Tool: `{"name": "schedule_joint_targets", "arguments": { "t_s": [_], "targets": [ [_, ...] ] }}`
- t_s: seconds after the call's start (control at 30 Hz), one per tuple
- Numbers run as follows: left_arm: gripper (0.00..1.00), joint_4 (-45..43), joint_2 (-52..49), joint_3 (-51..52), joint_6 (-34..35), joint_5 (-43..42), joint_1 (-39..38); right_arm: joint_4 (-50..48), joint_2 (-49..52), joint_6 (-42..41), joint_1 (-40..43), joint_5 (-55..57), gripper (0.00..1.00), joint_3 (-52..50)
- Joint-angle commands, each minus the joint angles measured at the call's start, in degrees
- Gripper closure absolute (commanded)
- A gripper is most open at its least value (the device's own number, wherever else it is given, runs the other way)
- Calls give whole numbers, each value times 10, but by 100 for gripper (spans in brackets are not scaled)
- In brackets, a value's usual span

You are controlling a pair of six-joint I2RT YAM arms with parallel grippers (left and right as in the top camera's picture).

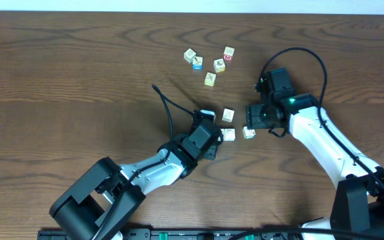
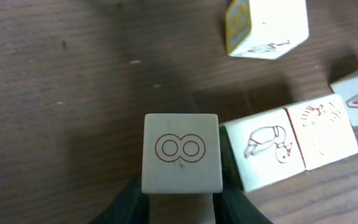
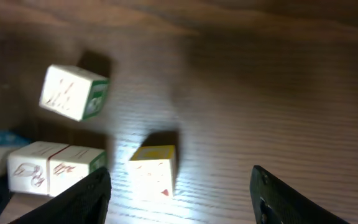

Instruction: Lift 5 blocks

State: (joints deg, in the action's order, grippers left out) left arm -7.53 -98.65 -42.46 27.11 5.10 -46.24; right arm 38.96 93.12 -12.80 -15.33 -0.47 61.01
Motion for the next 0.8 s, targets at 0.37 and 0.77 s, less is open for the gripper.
{"name": "schedule_joint_targets", "arguments": {
  "t_s": [0.37,0.77],
  "targets": [
    [34,17,-17,4,6,1,-6,-21,-9,0,28,-33,31,9],
    [33,47,-1,4,2,16,-5,-21,-9,0,27,-55,33,9]
  ]
}}
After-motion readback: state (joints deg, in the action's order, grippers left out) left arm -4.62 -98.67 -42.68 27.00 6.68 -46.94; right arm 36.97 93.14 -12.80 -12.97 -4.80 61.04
